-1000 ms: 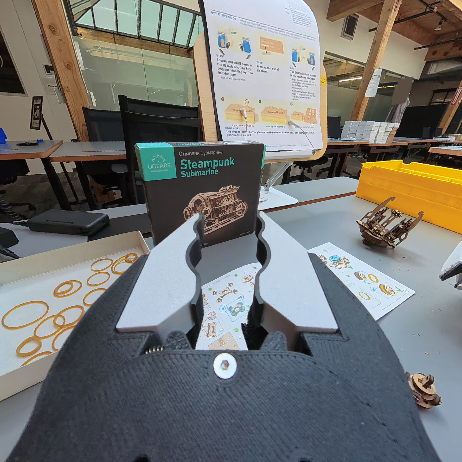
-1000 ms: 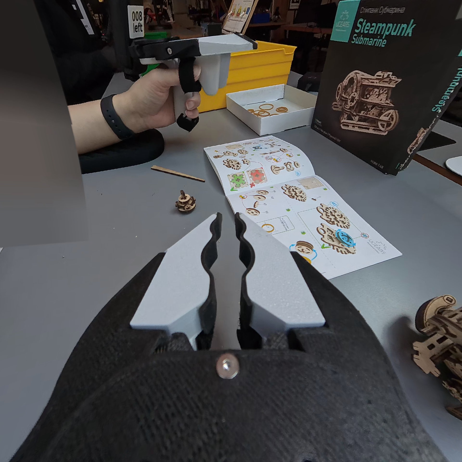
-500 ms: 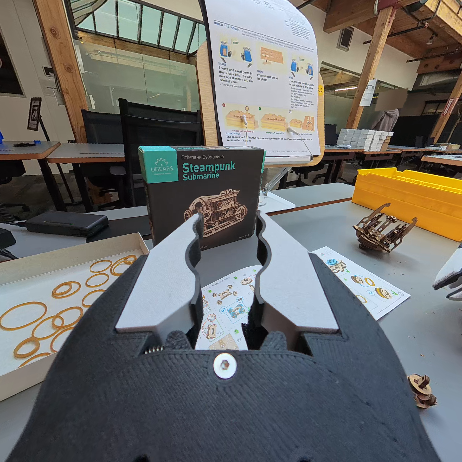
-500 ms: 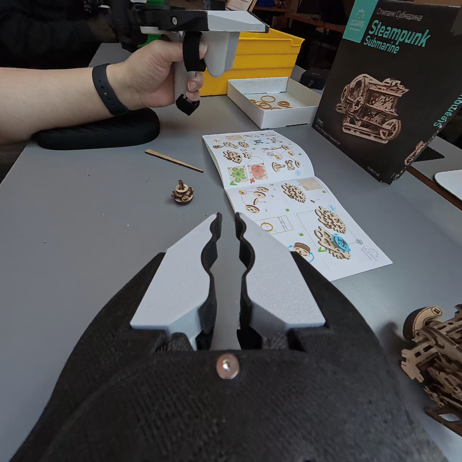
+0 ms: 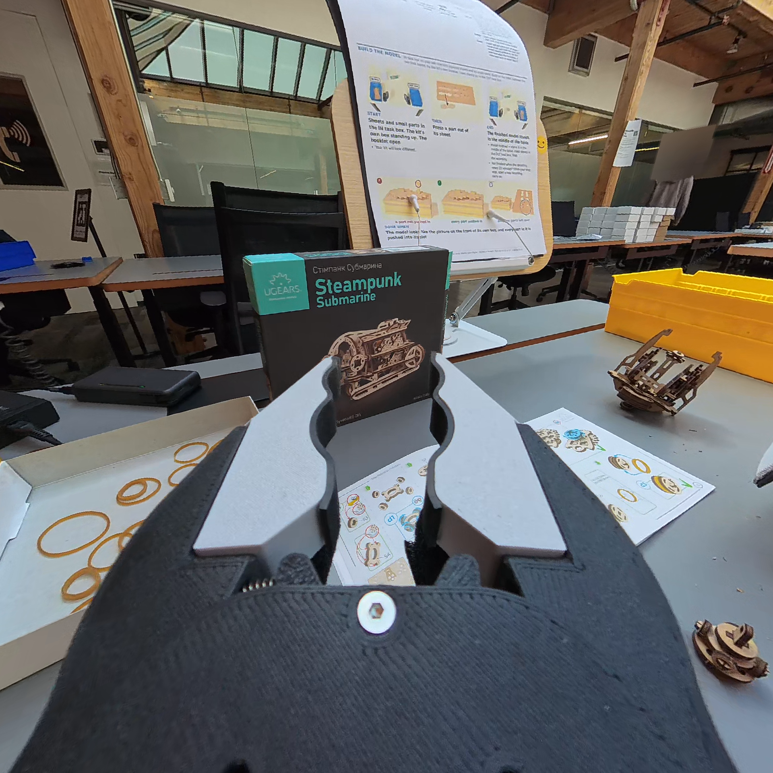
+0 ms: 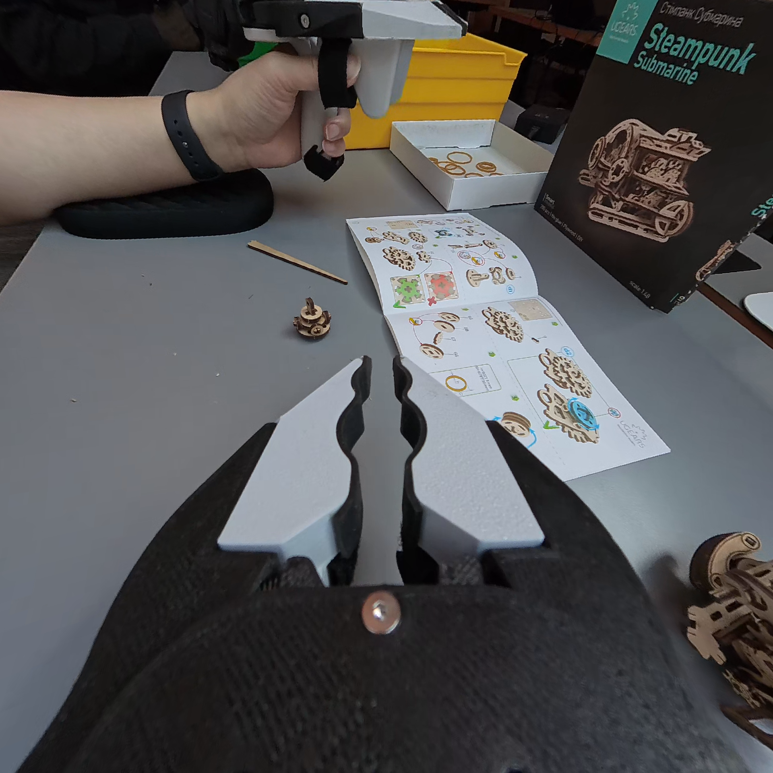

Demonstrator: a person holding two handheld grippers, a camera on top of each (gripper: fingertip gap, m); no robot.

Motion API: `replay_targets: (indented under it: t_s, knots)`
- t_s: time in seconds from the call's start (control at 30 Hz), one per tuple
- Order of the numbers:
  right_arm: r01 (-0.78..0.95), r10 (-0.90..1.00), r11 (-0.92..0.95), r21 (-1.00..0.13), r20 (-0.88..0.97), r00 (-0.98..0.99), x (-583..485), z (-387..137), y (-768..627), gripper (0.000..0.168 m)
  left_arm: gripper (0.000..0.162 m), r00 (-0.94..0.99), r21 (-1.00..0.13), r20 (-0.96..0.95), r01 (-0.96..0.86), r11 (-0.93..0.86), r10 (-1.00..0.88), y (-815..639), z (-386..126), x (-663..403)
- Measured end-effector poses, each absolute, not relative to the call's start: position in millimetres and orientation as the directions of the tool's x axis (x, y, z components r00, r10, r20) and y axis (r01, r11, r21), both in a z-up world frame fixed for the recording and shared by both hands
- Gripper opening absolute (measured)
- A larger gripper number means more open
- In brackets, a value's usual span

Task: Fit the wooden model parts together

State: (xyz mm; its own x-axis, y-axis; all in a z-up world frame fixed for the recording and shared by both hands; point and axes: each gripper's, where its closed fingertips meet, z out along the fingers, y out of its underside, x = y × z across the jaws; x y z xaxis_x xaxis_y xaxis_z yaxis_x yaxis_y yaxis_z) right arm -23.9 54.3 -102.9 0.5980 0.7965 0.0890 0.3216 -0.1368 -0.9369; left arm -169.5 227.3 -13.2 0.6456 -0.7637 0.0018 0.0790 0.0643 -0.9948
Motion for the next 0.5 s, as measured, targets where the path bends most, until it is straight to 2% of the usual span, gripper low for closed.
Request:
replay_targets:
  t_s: [0.1, 0.17, 0.23, 0.3, 0.4, 0.5]
  knots:
    - [0.298, 0.807, -0.202, -0.933, 0.014, 0.59, -36, -98, 50, 0.011, 0.04, 0.649, -0.994, -0.001, 0.085, 0.074, -0.761, 230, -14, -172]
    - [0.259, 0.774, -0.323, -0.91, -0.097, 0.626, -53, -81, 44, 0.01, 0.04, 0.639, -0.994, -0.011, 0.08, 0.081, -0.769, 229, -15, -170]
    - [0.337, 0.727, -0.492, -0.803, -0.166, 0.666, -75, -75, 27, 0.01, 0.04, 0.638, -0.994, -0.025, 0.065, 0.086, -0.769, 228, -15, -172]
    - [0.425, 0.745, -0.574, -0.7, -0.23, 0.627, -119, -57, -12, 0.01, 0.039, 0.634, -0.993, -0.011, 0.082, 0.082, -0.773, 226, -10, -176]
    - [0.75, 0.855, -0.461, -0.474, -0.01, 0.519, -166, -46, -67, 0.008, 0.039, 0.633, -0.992, 0.01, 0.106, 0.074, -0.774, 227, -4, -183]
    - [0.928, 0.961, -0.25, -0.275, 0.043, 0.271, -211, -41, -128, 0.003, 0.039, 0.653, -0.993, 0.03, 0.107, 0.053, -0.757, 234, -9, -193]
